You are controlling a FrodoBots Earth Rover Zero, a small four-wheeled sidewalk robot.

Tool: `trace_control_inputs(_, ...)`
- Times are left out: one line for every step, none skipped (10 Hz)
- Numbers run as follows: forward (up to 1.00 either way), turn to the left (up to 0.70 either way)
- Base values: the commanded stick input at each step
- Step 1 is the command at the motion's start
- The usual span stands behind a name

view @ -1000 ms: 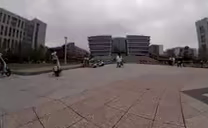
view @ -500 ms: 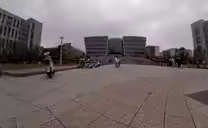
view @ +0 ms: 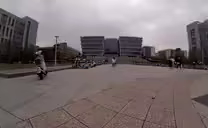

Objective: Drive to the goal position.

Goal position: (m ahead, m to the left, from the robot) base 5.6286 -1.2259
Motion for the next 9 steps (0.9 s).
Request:
trace_control_inputs(0.7,-0.14)
trace_control_inputs(0.7,-0.14)
trace_control_inputs(0.7,-0.14)
trace_control_inputs(0.7,-0.14)
trace_control_inputs(0.7,-0.14)
trace_control_inputs(0.7,-0.14)
trace_control_inputs(0.7,-0.14)
trace_control_inputs(0.7,-0.14)
trace_control_inputs(0.7,-0.14)
